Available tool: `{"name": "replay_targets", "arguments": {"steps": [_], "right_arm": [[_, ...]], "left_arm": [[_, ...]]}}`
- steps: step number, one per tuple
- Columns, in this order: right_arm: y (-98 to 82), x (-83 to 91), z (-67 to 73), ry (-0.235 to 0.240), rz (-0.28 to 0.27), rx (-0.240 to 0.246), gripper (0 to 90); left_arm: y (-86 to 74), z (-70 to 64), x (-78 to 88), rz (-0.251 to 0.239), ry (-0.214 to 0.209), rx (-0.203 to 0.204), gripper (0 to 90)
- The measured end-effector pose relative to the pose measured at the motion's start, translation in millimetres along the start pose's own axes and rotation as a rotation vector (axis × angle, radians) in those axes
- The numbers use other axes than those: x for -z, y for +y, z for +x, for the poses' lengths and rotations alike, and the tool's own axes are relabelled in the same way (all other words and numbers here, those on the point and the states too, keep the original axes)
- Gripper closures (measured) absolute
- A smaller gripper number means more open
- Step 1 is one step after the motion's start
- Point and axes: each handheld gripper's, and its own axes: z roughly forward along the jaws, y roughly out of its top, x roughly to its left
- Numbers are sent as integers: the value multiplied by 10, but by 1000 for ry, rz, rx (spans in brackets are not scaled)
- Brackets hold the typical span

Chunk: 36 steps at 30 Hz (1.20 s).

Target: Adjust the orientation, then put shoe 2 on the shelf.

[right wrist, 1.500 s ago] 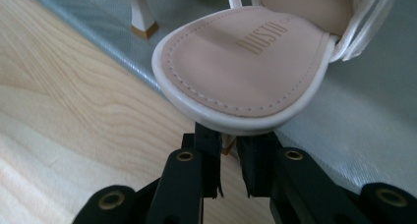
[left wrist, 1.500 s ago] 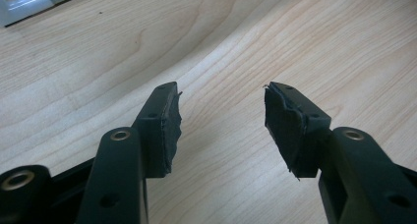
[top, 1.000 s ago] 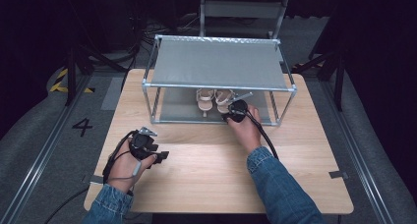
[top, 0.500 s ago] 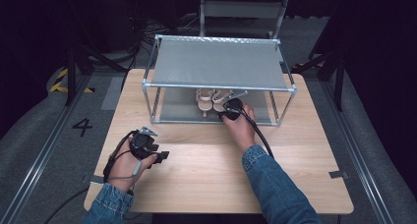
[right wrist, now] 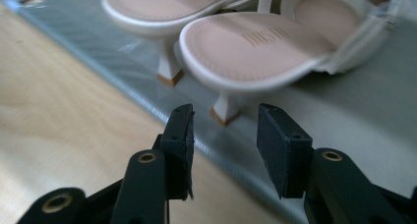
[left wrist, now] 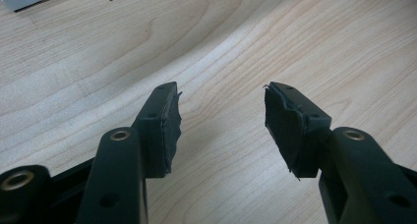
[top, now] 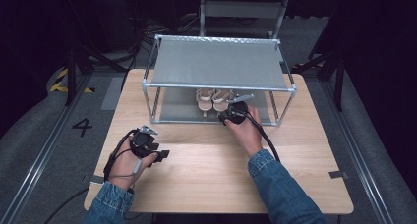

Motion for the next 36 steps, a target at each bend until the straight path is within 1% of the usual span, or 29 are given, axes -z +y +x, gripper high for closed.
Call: {"name": "replay_targets", "arguments": {"steps": [1,2,3,5,9,12,13,14,15,17,18,19,20,21,23,25,26,28,30,31,33,36], "right_arm": [[-49,138,-1,8,3,-10,577],[-49,138,-1,8,3,-10,577],[-65,187,-7,12,2,-6,573],[-106,317,-22,19,-3,-8,553],[-214,624,-79,29,-7,-14,537],[-306,838,-139,25,9,-17,524],[-343,909,-161,27,21,-19,516],[-384,973,-179,28,35,-24,516],[-410,1010,-191,28,36,-26,514],[-473,1087,-219,22,43,-28,509],[-473,1087,-219,22,43,-28,509],[-517,1135,-240,18,47,-33,506],[-599,1210,-282,10,57,-42,499],[-636,1241,-300,7,61,-46,499],[-706,1294,-342,-3,74,-52,498],[-737,1318,-361,-7,83,-54,497],[-789,1364,-386,-11,99,-64,497],[-828,1400,-405,-11,107,-66,493],[-868,1436,-415,-11,133,-74,474],[-891,1450,-422,-13,141,-77,466],[-943,1481,-445,-14,156,-90,448],[-1008,1513,-480,-22,177,-105,446]], "left_arm": [[3,-3,0,2,1,3,476],[6,-4,-1,2,1,2,476],[9,-9,-4,2,1,4,476],[10,-12,-12,3,7,-3,476],[-14,-11,-27,16,10,1,476],[-34,-3,-10,13,16,4,472],[-39,2,-2,9,16,14,471],[-38,12,4,5,23,10,469],[-40,18,12,7,18,14,465],[-46,28,14,5,22,17,457],[-46,28,14,5,22,17,456],[-46,37,16,5,25,17,456],[-43,47,16,2,22,19,451],[-42,47,14,1,21,23,450],[-39,61,15,6,20,18,445],[-42,70,12,9,20,17,436],[-49,82,6,14,20,21,436],[-53,101,0,18,25,20,436],[-50,118,-1,19,24,19,435],[-47,119,-1,22,19,29,435],[-40,127,-4,24,20,27,434],[-29,136,-15,32,17,24,431]]}}
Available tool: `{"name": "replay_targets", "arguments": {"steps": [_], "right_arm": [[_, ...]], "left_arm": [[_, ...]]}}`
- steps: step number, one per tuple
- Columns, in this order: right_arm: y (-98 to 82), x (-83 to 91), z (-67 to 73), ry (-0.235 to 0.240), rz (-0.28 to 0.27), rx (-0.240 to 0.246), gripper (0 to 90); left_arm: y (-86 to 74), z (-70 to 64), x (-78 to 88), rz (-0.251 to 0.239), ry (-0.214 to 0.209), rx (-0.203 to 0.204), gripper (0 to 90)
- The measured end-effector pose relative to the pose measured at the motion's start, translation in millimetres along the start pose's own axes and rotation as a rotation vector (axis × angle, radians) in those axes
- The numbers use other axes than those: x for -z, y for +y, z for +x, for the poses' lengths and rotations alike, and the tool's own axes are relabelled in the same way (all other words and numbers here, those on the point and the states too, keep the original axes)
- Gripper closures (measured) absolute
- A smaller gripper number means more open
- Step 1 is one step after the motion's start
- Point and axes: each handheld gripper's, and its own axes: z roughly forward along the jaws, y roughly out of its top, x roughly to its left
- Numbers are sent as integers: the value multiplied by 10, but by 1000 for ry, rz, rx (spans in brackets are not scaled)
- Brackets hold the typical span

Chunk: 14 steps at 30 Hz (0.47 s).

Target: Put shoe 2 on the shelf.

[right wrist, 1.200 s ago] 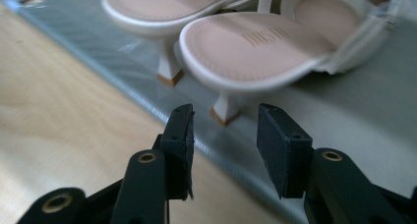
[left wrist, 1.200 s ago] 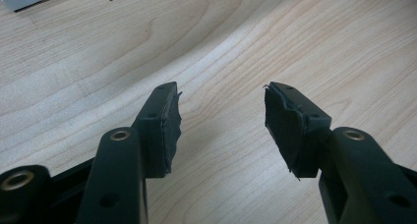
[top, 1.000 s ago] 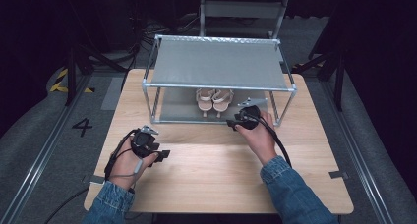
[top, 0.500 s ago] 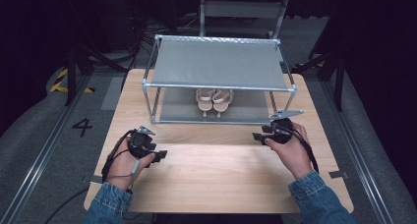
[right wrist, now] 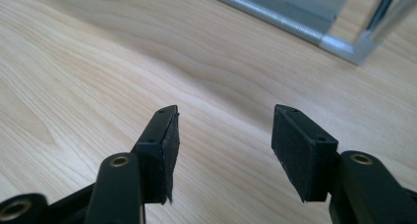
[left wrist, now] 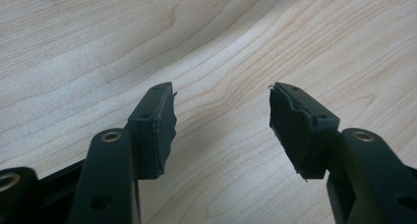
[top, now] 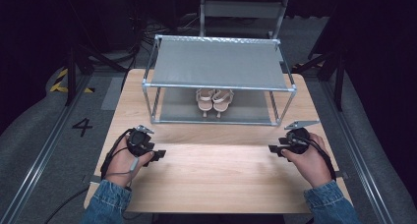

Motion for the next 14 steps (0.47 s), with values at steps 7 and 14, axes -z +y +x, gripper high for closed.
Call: {"name": "replay_targets", "arguments": {"steps": [7,14], "right_arm": [[-133,-7,-121,-25,83,-23,423],[-206,-28,-230,-48,80,-46,401]], "left_arm": [[-2,10,-11,8,3,1,416],[-8,28,-19,6,4,0,405]]}}
